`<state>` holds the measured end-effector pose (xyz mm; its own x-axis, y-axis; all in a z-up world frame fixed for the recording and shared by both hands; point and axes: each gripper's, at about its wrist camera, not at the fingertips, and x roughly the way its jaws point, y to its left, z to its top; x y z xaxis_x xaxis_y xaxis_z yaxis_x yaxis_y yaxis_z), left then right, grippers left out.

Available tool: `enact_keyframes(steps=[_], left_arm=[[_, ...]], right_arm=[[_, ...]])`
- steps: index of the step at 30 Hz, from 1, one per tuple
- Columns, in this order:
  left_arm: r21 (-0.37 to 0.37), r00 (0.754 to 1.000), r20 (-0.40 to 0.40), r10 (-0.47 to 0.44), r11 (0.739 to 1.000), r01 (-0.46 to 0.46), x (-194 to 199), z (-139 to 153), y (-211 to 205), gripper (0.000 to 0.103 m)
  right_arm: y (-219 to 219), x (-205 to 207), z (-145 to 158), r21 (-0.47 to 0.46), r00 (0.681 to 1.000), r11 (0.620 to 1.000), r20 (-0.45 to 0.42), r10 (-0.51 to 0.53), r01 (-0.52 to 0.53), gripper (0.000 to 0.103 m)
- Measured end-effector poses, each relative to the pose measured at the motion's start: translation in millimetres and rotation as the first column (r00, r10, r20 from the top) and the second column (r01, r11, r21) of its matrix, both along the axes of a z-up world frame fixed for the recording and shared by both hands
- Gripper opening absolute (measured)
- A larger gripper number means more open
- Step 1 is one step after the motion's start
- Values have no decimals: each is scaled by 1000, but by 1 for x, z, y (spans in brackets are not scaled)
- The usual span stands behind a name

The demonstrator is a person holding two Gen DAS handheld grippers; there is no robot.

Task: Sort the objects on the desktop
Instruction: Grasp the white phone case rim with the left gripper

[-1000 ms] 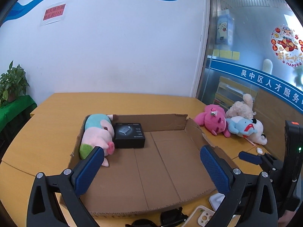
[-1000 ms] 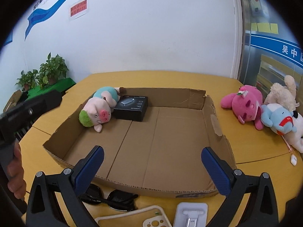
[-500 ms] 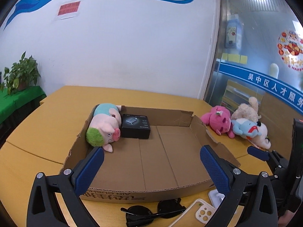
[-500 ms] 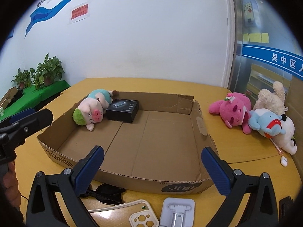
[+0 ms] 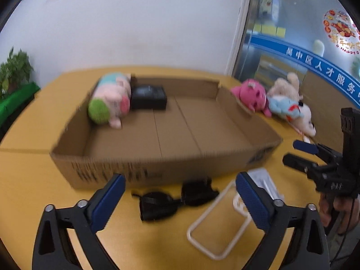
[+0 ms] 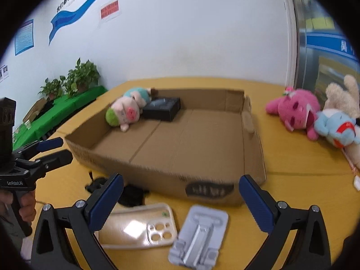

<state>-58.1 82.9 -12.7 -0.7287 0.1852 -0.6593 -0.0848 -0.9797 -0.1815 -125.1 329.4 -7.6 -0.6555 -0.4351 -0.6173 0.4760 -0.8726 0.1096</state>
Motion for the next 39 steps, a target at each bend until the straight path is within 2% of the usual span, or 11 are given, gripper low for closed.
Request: enact_keyframes(steps=[4,7,10,13,15,17,22,26,30,33,39], left_arm=[[87,985,169,-13,996,-2,8,-33,1,68],[137,964,257,-68,990,33,12,-56,8,56],[208,947,299,-114,977,52,13,-71,13,52],[248,933,345,-105,969,18,11,-85,9,35],[236,937,341,-80,972,-3,11,-86,6,27],[224,936,347,-67,974,-13,9,-88,3,14],[220,939,340,-57,975,-21,6,-88,-10,8],[134,941,337,-44,991,-2,7,-81,-28,3],[67,940,339,42,995,-69,12,-70,-69,2],[39,944,323,68,996,-86,18,-63,-87,2],[108,942,336,14,993,-53,31,-67,-89,3]], right_arm=[[-3,-1,-25,-4,993,999,110,47,-47,55],[-18,1,-37,26,986,995,137,92,-96,47],[-37,3,-42,75,981,986,135,136,-147,47],[-48,3,-44,109,978,979,138,156,-171,41],[-51,2,-44,109,974,976,152,169,-186,32],[-51,2,-45,110,974,977,156,165,-183,31],[-50,0,-48,86,968,978,183,171,-189,31],[-52,5,-48,48,962,980,205,182,-195,31],[-65,19,-49,-32,940,971,244,237,-236,31],[-85,40,-48,-18,929,955,228,291,-295,31],[-105,74,-56,78,929,943,215,302,-325,31]])
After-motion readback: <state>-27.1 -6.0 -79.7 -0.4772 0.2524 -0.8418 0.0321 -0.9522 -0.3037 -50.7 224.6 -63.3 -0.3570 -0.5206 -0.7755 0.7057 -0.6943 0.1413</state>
